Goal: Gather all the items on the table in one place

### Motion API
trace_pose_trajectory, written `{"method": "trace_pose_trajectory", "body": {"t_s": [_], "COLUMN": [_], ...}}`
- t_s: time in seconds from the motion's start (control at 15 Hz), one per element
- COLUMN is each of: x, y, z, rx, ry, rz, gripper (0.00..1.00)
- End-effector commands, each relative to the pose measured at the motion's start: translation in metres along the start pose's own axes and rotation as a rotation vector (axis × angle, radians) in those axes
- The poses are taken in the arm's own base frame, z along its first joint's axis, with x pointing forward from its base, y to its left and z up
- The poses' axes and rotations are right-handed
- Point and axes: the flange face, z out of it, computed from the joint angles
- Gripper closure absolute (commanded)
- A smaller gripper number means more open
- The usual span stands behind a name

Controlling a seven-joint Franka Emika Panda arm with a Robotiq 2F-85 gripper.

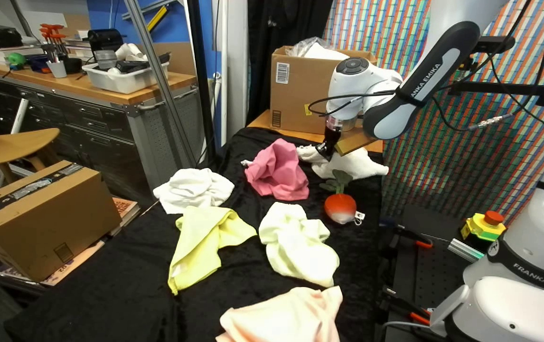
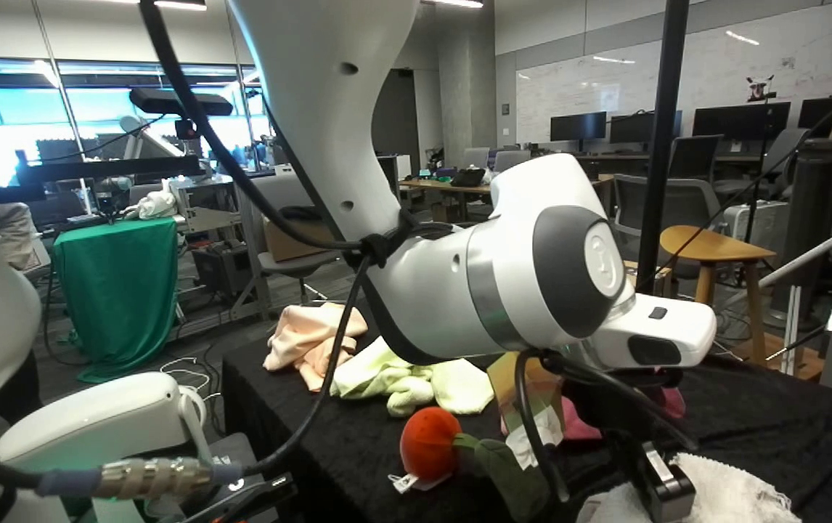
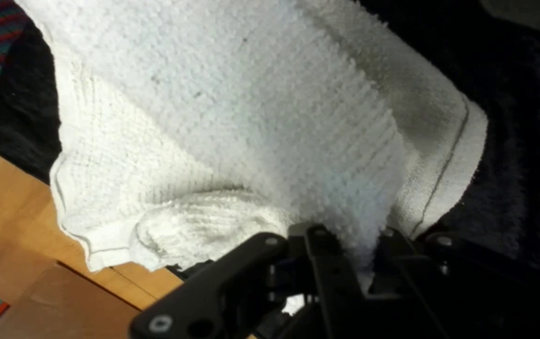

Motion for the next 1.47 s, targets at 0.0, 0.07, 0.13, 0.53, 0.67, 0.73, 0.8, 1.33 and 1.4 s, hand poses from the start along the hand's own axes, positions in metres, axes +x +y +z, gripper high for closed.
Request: {"method": "trace_pose_trajectory", "body": {"t_s": [0.0,0.07,0.13,0.53,0.67,0.73,0.8,1.33,1.4], "x": [-0.006,-0.008,-0.01,-0.023,-0.025,-0.026,-0.027,-0.017,-0.012], "y": [-0.008,-0.012,-0.016,-0.063,-0.084,-0.096,-0.105,-0.178,-0.181], "z": [-0.041,-0.051,-0.062,-0.146,-0.174,-0.185,-0.196,-0.182,-0.172], "rx": [0.046,0.06,0.072,0.143,0.175,0.192,0.206,0.191,0.172], "ry": [0.067,0.075,0.085,0.208,0.254,0.279,0.294,0.341,0.343], "rz": [-0.015,-0.026,-0.032,-0.108,-0.133,-0.144,-0.159,-0.216,-0.205], "gripper": [0.9,0.9,0.9,0.9,0.9,0.9,0.9,0.9,0.9]}}
